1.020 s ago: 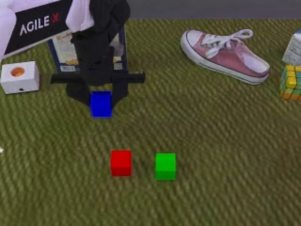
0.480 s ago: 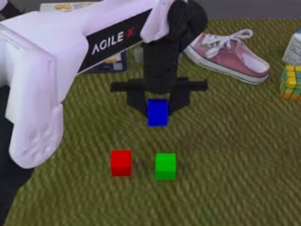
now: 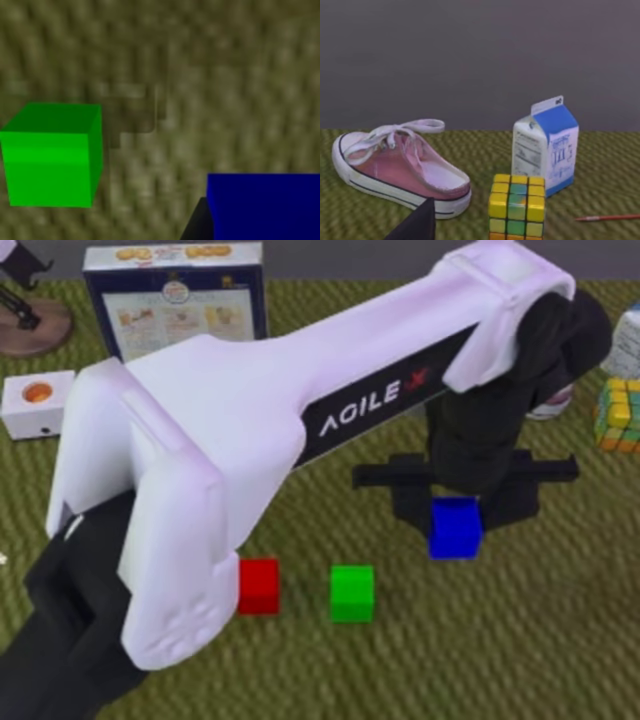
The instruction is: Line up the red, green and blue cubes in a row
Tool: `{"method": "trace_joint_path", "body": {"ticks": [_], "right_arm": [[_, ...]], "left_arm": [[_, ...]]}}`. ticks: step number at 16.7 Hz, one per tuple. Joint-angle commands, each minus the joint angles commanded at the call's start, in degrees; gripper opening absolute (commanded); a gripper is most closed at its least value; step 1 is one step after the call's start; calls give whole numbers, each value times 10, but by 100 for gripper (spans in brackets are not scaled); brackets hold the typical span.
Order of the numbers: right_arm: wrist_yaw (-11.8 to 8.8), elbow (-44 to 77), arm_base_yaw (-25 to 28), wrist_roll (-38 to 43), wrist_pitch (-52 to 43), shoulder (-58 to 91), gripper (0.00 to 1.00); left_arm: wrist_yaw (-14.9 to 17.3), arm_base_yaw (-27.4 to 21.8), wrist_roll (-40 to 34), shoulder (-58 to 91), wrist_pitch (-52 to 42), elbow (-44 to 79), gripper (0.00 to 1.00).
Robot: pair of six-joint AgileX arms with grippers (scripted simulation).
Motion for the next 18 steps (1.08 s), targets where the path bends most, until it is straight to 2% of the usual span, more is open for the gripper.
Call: {"method": "trace_joint_path", "body": {"ticks": [4, 11, 16, 18], "right_arm": [[0, 0, 0, 0, 0, 0, 100], [0, 0, 0, 0, 0, 0, 100], [0, 0, 0, 0, 0, 0, 100], [0, 0, 0, 0, 0, 0, 100]], "left_arm": [[0, 1, 2, -3, 11, -11, 0], [0, 0, 0, -3, 149, -151, 0], [0, -1, -1, -2, 161, -163, 0], [0, -1, -1, -2, 161, -163, 15]]}}
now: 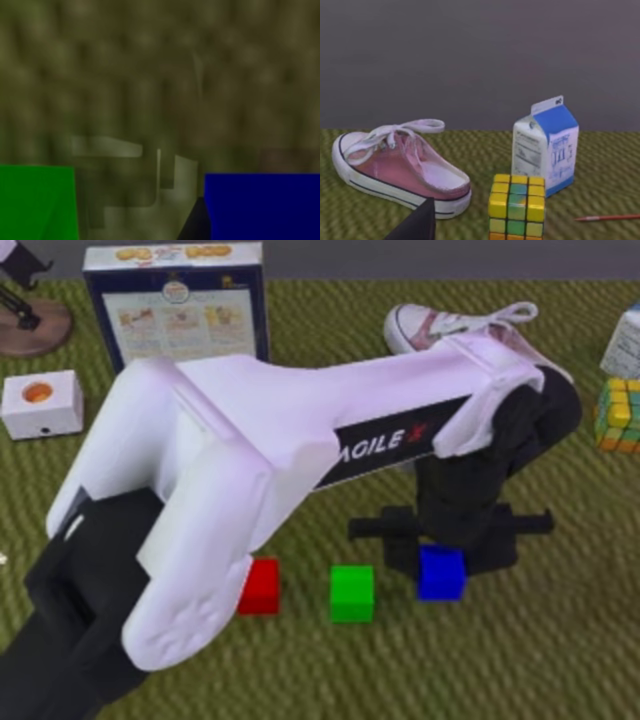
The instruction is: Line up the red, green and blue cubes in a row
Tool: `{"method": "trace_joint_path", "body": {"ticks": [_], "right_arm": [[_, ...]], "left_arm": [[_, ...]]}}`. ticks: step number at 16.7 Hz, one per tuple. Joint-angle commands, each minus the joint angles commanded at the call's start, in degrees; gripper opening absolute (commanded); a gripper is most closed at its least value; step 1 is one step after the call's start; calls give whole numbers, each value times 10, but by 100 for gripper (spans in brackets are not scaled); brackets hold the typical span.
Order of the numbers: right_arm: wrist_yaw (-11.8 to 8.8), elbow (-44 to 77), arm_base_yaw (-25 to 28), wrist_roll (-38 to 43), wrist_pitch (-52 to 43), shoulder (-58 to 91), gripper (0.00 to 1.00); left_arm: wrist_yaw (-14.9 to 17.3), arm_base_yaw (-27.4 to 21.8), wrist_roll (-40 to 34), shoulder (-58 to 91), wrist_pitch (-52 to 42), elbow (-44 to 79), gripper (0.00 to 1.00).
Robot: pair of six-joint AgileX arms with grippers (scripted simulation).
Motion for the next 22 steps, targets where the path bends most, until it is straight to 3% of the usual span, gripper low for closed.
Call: {"method": "trace_joint_path", "body": {"ticks": [11, 22], "right_arm": [[0, 0, 0, 0, 0, 0, 100], [0, 0, 0, 0, 0, 0, 100]], "left_arm": [[0, 0, 0, 0, 0, 0, 98], [0, 1, 0, 1, -10, 10, 100]]}}
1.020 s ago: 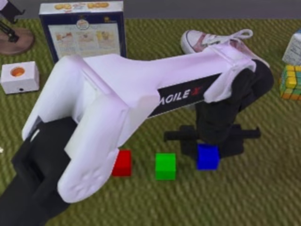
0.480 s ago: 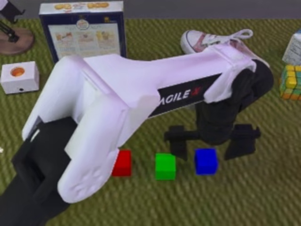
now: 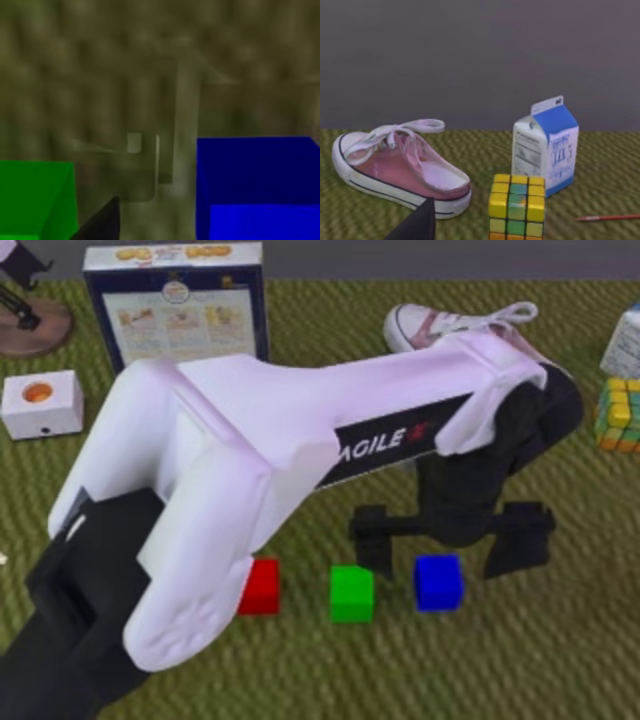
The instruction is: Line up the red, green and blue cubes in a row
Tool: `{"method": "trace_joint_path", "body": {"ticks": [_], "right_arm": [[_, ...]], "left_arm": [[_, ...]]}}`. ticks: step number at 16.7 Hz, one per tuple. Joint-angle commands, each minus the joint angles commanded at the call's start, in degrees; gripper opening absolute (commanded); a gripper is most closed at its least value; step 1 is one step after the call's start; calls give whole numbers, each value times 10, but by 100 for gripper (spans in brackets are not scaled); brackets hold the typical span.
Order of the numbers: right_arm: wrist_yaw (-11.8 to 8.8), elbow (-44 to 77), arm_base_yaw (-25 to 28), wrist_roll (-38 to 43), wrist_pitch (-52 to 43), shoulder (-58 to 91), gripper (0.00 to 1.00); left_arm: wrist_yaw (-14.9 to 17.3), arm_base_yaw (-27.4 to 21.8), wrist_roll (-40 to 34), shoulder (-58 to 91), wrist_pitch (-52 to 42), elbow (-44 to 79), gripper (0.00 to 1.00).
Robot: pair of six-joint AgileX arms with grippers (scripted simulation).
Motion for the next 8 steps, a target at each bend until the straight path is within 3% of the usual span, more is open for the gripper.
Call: {"method": "trace_joint_path", "body": {"ticks": [8], "right_arm": [[0, 0, 0, 0, 0, 0, 100]], "left_arm": [[0, 10, -2, -7, -144, 137, 100]]}}
